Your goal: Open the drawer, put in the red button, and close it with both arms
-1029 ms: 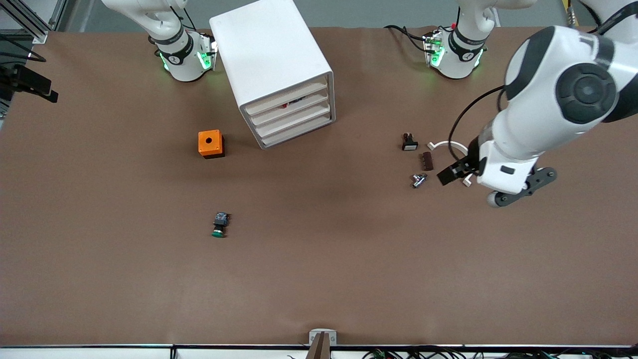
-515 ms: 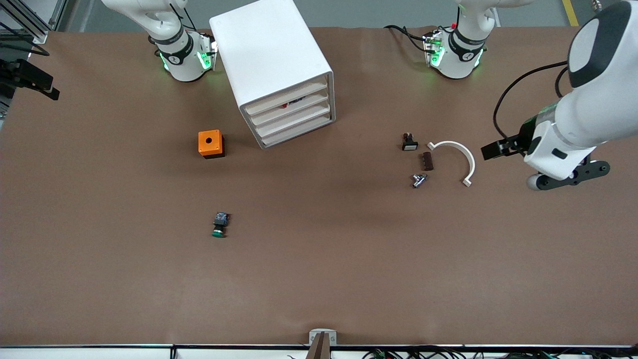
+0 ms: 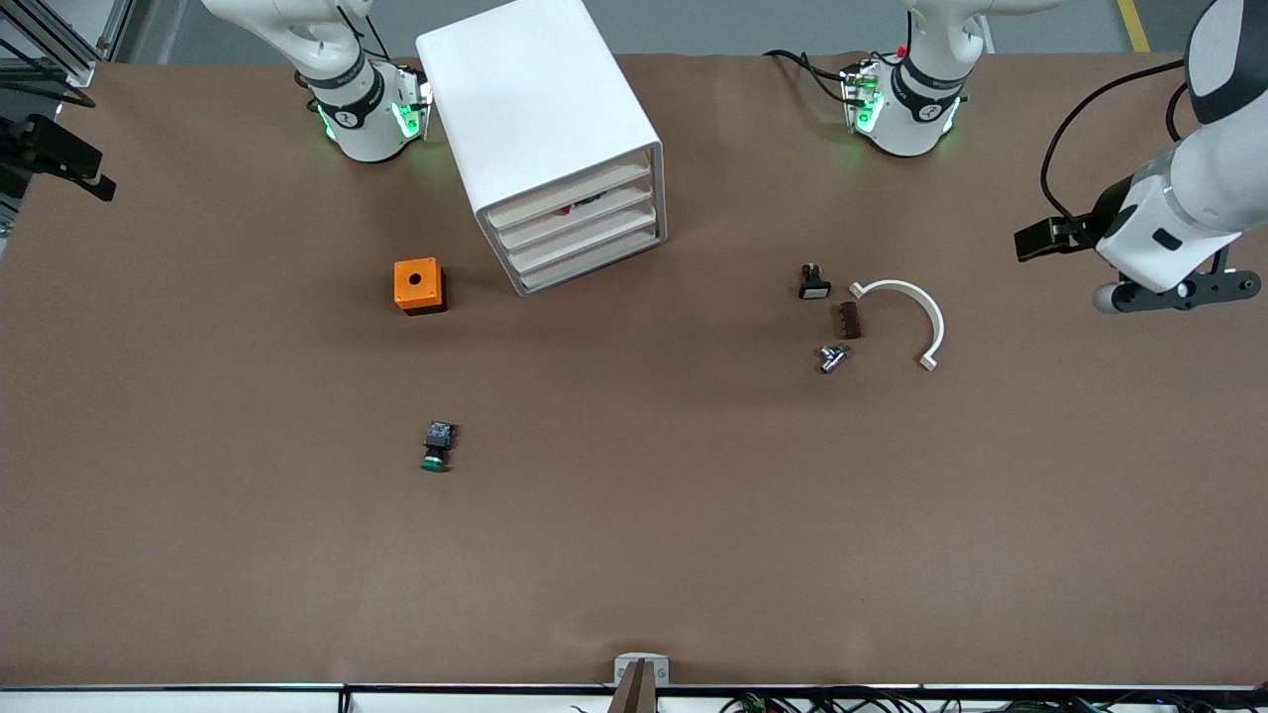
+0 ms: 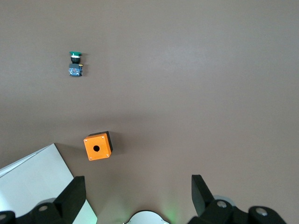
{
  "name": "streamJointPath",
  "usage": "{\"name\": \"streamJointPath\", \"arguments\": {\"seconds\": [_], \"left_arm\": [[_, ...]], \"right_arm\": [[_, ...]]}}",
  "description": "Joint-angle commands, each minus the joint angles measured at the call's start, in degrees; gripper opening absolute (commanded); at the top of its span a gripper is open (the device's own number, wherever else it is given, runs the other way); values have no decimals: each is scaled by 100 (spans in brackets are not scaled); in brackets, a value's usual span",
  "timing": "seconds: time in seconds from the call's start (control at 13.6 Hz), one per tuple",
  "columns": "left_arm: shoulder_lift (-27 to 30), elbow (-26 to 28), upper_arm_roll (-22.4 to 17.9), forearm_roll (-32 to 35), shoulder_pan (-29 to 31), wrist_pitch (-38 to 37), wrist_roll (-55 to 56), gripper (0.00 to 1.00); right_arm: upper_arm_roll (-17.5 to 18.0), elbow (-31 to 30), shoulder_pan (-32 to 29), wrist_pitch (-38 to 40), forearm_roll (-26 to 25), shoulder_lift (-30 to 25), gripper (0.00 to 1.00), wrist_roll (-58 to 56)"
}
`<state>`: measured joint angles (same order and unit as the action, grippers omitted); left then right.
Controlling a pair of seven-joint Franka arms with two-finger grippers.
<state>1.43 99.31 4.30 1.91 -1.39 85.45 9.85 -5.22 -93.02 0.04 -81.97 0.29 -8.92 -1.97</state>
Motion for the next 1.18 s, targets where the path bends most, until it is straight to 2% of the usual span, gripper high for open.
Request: {"name": "streamJointPath", "arguments": {"seconds": [0.0, 0.15, 0.29, 0.51, 0.88, 1.1], "left_arm": [[735, 730, -78, 3, 7, 420, -168, 100], [929, 652, -87, -15, 25, 446, -168, 100], [869, 144, -96, -24, 60, 429, -133, 100], [790, -306, -96, -33, 174, 420, -159, 100], [578, -579, -87, -41, 209, 403, -176, 100], [552, -606, -96, -357, 227, 403, -176, 100]], "right_arm": [[47, -146, -127, -83, 147, -146, 100, -31], [47, -146, -118, -74, 138, -146, 100, -40], [56, -146, -101, -65, 138, -154, 100, -40], [65, -146, -4, -74, 121, -146, 100, -49], [38, -146, -21, -74, 112, -137, 100, -66], [-6, -146, -65, -57, 112, -137, 100, -433]]}}
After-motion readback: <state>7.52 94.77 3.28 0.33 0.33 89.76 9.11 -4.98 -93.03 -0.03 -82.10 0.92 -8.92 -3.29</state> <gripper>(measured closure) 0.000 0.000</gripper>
